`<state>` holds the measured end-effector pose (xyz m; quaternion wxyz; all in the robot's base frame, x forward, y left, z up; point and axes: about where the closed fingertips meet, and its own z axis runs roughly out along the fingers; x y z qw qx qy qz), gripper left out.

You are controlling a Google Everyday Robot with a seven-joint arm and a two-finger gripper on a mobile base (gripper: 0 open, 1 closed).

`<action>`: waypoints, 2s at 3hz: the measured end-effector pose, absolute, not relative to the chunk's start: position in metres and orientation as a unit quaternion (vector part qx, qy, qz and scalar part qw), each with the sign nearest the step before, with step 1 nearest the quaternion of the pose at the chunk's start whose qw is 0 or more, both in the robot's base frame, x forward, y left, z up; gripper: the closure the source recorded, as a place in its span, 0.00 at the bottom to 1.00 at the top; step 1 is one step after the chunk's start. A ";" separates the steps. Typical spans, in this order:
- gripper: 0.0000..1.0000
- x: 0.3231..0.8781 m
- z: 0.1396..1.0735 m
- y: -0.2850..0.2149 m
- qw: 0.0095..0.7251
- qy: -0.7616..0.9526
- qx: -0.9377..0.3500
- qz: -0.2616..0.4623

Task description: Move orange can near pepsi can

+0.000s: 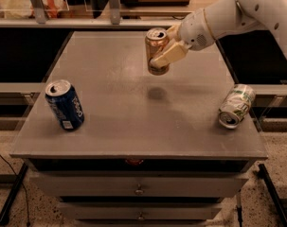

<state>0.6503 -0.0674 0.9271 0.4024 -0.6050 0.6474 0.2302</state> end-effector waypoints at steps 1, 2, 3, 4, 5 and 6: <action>1.00 0.644 0.924 -0.063 0.395 0.639 -0.615 0.238; 1.00 0.644 0.923 -0.060 0.390 0.637 -0.620 0.241; 1.00 0.618 0.924 -0.043 0.366 0.628 -0.641 0.246; 1.00 0.583 0.921 -0.021 0.337 0.616 -0.662 0.262; 1.00 0.550 0.911 0.002 0.315 0.600 -0.673 0.297; 1.00 0.527 0.895 0.021 0.303 0.582 -0.678 0.333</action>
Offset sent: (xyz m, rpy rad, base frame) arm -0.0078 0.0060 -0.0032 -0.0163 0.0212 0.0559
